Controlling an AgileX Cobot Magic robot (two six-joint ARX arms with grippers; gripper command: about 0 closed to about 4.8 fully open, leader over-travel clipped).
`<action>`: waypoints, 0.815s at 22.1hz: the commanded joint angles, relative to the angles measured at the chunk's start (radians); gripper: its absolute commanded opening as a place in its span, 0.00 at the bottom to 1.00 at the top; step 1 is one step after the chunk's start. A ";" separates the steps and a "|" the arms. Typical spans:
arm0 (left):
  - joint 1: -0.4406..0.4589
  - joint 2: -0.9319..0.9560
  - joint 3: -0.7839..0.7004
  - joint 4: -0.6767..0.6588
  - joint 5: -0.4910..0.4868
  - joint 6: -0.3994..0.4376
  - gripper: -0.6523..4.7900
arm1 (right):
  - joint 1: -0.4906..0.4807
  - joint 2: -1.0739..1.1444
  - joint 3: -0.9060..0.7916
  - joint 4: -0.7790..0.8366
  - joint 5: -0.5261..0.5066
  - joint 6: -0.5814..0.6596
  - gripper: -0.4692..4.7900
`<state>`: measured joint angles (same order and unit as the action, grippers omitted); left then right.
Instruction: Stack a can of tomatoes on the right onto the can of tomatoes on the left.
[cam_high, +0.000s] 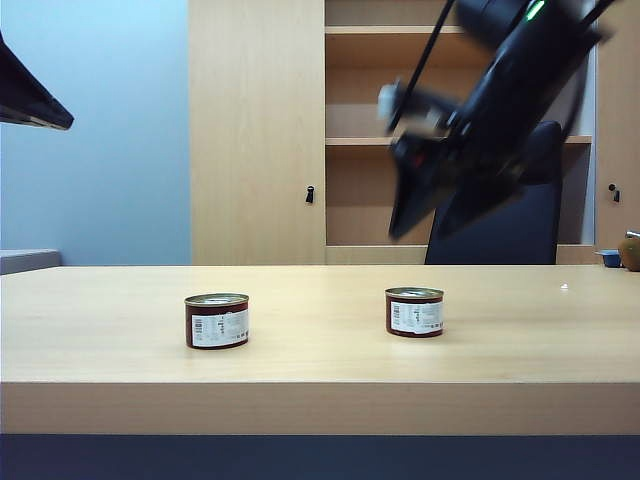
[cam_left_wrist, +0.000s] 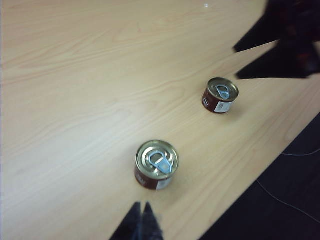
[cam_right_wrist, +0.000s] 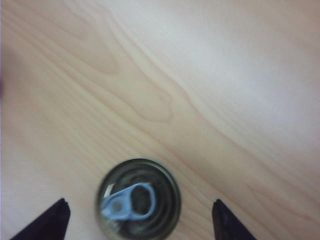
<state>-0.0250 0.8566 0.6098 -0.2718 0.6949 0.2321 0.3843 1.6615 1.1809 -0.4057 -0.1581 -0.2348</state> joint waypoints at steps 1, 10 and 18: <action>0.000 -0.020 0.004 -0.008 0.061 -0.004 0.11 | 0.000 0.098 0.091 -0.088 0.000 -0.006 0.83; -0.001 -0.046 0.004 -0.012 0.061 -0.004 0.11 | 0.006 0.179 0.144 -0.163 -0.024 -0.006 0.83; 0.000 -0.046 0.004 -0.012 0.061 -0.004 0.11 | 0.008 0.190 0.144 -0.161 -0.028 -0.006 0.66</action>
<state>-0.0250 0.8124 0.6102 -0.2905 0.7494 0.2302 0.3904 1.8484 1.3190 -0.5747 -0.1795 -0.2371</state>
